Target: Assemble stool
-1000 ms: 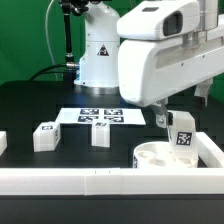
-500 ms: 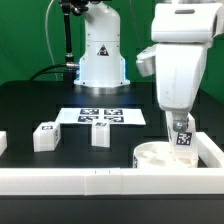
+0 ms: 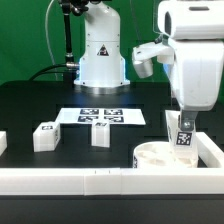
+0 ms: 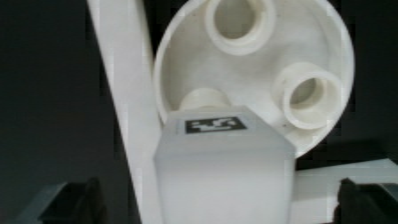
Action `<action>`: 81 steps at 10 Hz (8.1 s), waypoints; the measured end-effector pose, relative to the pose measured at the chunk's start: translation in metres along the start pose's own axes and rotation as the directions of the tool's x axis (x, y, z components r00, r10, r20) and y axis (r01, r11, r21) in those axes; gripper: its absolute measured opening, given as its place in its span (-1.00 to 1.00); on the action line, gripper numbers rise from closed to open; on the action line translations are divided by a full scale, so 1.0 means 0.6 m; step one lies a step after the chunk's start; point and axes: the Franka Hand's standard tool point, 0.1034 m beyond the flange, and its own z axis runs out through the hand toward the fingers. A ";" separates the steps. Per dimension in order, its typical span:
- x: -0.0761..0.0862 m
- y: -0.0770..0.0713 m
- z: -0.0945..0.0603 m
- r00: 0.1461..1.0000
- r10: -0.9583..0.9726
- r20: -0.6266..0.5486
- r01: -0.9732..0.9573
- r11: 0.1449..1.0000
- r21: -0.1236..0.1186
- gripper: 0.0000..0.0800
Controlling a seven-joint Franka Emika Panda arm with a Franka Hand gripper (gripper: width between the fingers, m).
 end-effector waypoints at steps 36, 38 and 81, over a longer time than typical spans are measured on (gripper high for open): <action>0.040 -0.003 0.011 -0.488 0.871 -0.056 -0.871 -0.482 0.095 -0.15; 0.040 -0.004 0.013 -0.643 0.765 -0.032 -0.763 -0.637 0.107 -0.15; 0.042 -0.006 0.014 0.977 0.211 -0.025 -0.212 0.975 -0.071 0.62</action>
Offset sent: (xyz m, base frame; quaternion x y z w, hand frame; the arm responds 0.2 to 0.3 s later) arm 0.0034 -0.0017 -0.0004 0.0124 -0.0119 -0.0728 0.9972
